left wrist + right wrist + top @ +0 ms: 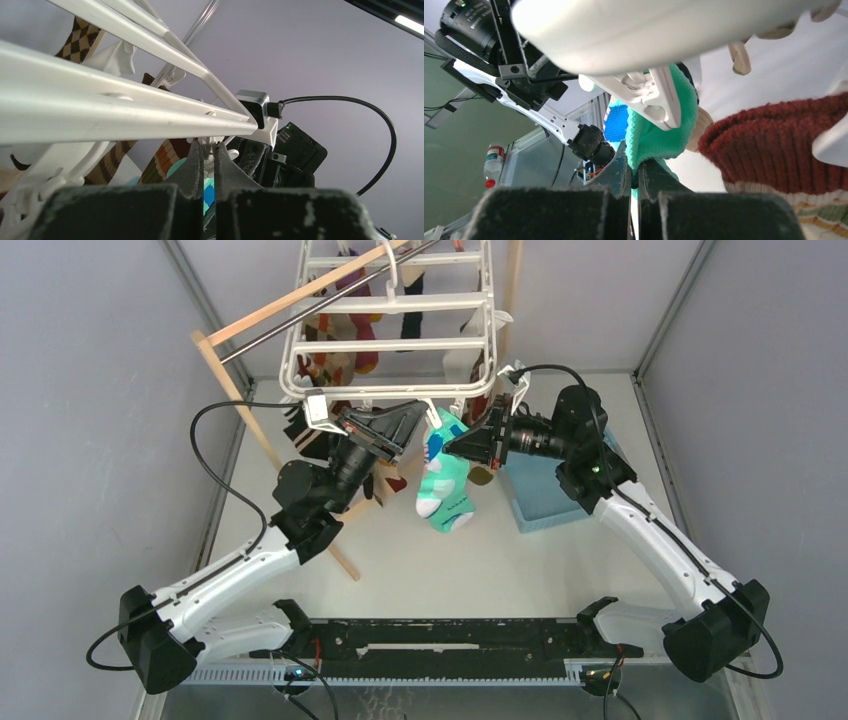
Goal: Clip the socks to the hanger
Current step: Clamp the sock onto the hanger.
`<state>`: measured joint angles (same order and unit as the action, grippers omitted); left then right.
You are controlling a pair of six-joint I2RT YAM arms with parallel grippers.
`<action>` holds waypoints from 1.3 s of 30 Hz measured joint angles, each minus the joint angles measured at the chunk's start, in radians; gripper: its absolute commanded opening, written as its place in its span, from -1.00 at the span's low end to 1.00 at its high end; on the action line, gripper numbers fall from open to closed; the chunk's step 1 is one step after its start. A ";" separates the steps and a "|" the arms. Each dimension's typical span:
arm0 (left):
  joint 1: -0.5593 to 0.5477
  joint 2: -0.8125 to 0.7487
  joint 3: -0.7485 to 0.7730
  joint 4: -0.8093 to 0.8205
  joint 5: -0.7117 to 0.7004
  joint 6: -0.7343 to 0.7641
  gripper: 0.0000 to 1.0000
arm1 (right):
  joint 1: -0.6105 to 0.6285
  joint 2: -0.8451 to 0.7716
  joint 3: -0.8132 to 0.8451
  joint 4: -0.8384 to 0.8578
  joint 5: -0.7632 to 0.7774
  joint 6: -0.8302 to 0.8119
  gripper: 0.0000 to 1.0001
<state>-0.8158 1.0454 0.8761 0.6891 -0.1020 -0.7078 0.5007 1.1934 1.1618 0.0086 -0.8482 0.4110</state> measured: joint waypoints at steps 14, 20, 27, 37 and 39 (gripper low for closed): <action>0.000 0.000 0.000 0.000 0.002 0.000 -1.00 | 0.023 -0.073 -0.029 -0.031 -0.004 -0.012 -1.00; 0.000 0.000 0.000 0.000 0.001 0.000 -1.00 | -0.021 -0.088 -0.127 0.099 -0.068 0.072 -1.00; 0.000 0.000 0.000 0.000 0.001 0.000 -1.00 | -0.037 -0.045 -0.139 0.215 -0.107 0.157 -1.00; 0.000 0.000 0.000 0.000 0.001 0.000 -1.00 | -0.046 -0.035 -0.138 0.281 -0.139 0.199 -1.00; 0.000 0.000 0.000 0.000 0.001 0.000 -1.00 | -0.047 -0.031 -0.135 0.288 -0.145 0.204 -1.00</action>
<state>-0.8158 1.0454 0.8761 0.6895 -0.1013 -0.7074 0.4538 1.1622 1.0264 0.2970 -0.9936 0.6147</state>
